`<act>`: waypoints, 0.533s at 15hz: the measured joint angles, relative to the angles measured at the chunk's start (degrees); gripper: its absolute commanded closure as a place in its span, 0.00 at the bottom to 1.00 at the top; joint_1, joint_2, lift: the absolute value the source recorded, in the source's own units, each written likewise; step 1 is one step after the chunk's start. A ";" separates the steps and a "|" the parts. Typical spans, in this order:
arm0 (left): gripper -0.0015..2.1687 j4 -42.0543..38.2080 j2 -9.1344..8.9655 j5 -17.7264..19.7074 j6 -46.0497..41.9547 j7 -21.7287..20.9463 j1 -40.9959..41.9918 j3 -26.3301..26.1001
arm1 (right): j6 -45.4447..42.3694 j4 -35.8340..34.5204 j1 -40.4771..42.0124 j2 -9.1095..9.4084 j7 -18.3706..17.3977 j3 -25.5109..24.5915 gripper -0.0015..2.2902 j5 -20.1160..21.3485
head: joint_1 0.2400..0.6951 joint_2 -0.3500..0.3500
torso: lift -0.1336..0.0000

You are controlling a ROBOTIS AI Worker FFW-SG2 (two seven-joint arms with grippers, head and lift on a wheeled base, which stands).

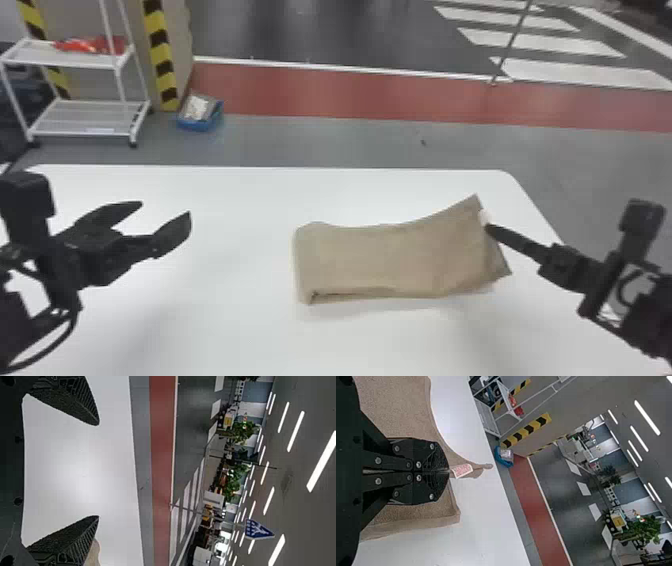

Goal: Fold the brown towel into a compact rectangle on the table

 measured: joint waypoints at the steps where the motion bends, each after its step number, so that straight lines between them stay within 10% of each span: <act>1: 0.02 -0.01 -0.04 -0.11 0.00 0.06 -0.02 -0.11 | -0.84 2.09 -0.64 -0.07 0.37 0.93 0.54 0.96 | 1.00 0.20 | 0.07; 8: 0.03 -1.12 -0.28 -0.72 1.92 0.08 1.19 0.31 | -6.23 4.45 -1.53 0.46 2.11 2.54 0.54 1.80 | 1.00 0.22 | 0.07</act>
